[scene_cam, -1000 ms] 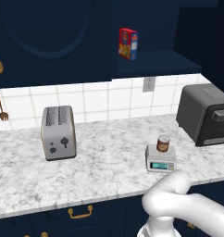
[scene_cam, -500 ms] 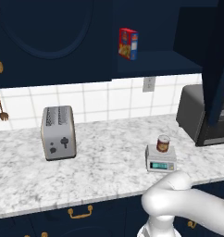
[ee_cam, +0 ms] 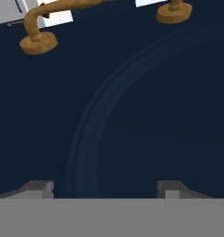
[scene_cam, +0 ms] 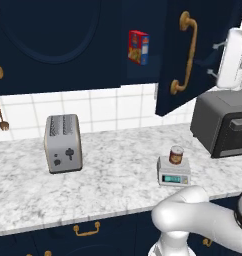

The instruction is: Pick the canned food and place it on the digital scale for weighing, and close the cabinet.

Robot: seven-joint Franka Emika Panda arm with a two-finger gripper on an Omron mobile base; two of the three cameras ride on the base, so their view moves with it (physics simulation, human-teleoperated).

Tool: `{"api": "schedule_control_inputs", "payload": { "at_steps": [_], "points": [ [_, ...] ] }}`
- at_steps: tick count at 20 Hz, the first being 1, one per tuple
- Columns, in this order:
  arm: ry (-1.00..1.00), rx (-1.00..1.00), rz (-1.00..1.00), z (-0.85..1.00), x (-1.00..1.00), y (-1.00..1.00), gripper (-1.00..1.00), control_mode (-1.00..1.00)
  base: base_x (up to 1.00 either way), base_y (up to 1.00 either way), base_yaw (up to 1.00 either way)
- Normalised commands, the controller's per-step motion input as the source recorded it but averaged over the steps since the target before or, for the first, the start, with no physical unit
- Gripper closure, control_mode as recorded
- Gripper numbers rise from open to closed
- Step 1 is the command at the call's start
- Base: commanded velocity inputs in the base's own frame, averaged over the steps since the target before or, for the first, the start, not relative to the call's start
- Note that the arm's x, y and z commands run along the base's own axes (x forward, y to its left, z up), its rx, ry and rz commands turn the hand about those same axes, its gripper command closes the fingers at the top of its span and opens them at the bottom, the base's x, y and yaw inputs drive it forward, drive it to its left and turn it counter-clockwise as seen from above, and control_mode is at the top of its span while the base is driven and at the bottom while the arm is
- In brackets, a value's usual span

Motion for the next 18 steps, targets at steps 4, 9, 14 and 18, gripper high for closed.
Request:
{"api": "schedule_control_inputs", "payload": {
  "at_steps": [4,9,14,18],
  "points": [
    [-0.2,-0.15,-0.27,-0.01,1.0,1.0,-1.0,-1.0,0.0,0.0,0.0],
    [-0.24,-0.16,-0.27,-0.24,0.98,0.86,-1.0,-1.0,0.0,0.0,0.0],
    [-0.08,-0.06,-0.16,-0.53,1.0,0.28,-1.0,-1.0,0.0,0.0,0.0],
    [0.0,-0.04,-0.01,-0.5,1.0,0.02,-1.0,-1.0,0.0,0.0,0.0]
  ]
}}
